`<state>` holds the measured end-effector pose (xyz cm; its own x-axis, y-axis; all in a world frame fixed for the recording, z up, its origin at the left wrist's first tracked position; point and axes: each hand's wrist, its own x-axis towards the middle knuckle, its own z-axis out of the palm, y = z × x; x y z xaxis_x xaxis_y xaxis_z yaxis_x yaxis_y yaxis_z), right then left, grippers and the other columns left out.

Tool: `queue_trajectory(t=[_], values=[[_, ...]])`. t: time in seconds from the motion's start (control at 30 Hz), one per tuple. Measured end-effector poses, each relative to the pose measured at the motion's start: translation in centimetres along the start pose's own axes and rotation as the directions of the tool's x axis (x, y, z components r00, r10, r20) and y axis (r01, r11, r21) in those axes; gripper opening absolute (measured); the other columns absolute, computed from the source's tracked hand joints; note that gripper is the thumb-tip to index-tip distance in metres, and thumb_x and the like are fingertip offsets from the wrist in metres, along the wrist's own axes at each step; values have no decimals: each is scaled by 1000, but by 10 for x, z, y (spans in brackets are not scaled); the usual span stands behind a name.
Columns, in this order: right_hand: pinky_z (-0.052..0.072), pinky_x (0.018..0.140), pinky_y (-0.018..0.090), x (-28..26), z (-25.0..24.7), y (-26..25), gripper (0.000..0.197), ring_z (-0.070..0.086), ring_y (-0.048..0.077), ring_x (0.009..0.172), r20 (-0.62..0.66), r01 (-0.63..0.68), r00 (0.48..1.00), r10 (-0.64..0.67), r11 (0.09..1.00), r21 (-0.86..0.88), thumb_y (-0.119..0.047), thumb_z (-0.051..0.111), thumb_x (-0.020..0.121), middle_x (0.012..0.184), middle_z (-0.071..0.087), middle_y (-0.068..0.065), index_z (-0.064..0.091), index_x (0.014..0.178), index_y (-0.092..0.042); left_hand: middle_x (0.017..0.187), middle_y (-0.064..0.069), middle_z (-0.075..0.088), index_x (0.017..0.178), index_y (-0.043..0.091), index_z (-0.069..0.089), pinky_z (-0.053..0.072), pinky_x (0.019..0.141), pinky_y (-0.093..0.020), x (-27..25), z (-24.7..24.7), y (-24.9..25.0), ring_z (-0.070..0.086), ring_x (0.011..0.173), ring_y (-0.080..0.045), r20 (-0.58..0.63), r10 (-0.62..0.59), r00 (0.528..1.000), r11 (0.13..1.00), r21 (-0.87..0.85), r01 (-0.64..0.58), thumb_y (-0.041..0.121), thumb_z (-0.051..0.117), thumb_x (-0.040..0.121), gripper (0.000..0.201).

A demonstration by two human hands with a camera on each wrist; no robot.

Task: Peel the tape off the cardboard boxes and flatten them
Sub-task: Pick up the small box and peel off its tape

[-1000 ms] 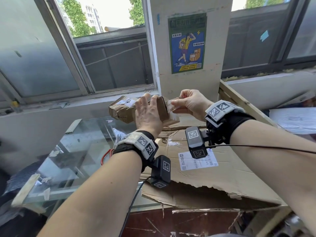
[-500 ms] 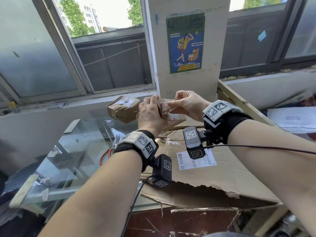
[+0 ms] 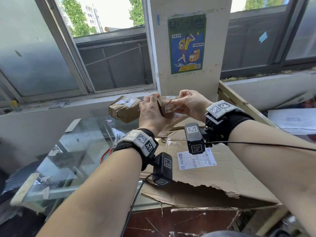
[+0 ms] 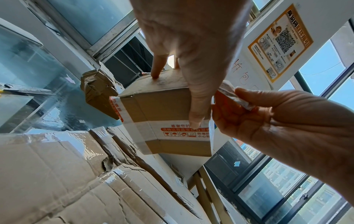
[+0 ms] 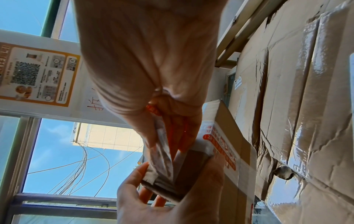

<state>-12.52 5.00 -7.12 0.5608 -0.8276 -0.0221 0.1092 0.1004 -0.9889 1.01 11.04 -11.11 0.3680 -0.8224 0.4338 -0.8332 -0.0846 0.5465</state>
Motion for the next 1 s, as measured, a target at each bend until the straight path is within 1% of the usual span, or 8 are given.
queue_trajectory(t=[0.17,0.23,0.33,0.47,0.6,0.7,0.83,1.0], values=[[54,58,35,0,0,3,28,62,23,70,-90,-7,996,4,999,-36,1,59,89,77,56,11,41,73,-14,130,-3,42,134,24,39,33,102,-32,1,1,2,38,119,-23,34,21,999,1000,-9,-21,46,87,59,93],[55,65,39,-2,2,1,18,59,22,76,-122,8,992,-29,986,-166,0,61,88,87,52,8,48,90,-12,128,-3,42,133,24,39,33,101,-32,0,3,3,38,118,-23,40,30,999,1000,3,-30,46,87,59,91],[55,75,39,-3,10,-4,27,56,19,77,-84,34,994,-72,922,-385,4,57,88,88,49,8,50,110,-9,127,-4,42,133,23,39,32,101,-32,-2,6,8,37,116,-23,40,36,999,999,8,-36,43,85,63,86],[50,78,38,-2,21,-8,12,53,24,86,-119,32,987,-109,851,-524,-8,42,95,82,54,7,54,98,-6,127,-6,44,133,19,40,31,102,-34,0,6,16,37,118,-27,7,113,994,993,36,-113,38,79,70,75],[51,86,40,1,24,-8,35,60,28,89,-114,-42,993,-12,890,-454,-36,44,97,87,62,10,59,83,-8,125,-5,44,132,17,41,34,102,-34,0,8,16,38,118,-25,-6,134,991,989,71,-133,39,81,68,78],[54,86,44,3,22,-10,45,62,28,85,-58,-70,997,47,858,-509,-47,48,95,91,63,16,59,86,-4,125,-5,45,130,16,42,30,102,-32,-1,11,13,40,116,-24,-4,104,995,991,81,-104,44,83,63,83],[52,66,32,-1,17,-12,35,56,18,68,0,-97,994,112,852,-514,-37,52,96,78,56,10,53,76,-9,128,-5,44,133,21,41,30,102,-31,-3,10,15,38,116,-24,20,111,994,993,36,-112,44,83,63,85],[50,65,33,-2,14,-7,30,54,19,69,-15,-91,995,96,871,-482,-26,49,99,76,53,10,50,73,-12,126,-5,45,132,21,42,30,102,-30,0,10,14,40,116,-23,26,115,993,993,39,-116,48,83,62,85]])
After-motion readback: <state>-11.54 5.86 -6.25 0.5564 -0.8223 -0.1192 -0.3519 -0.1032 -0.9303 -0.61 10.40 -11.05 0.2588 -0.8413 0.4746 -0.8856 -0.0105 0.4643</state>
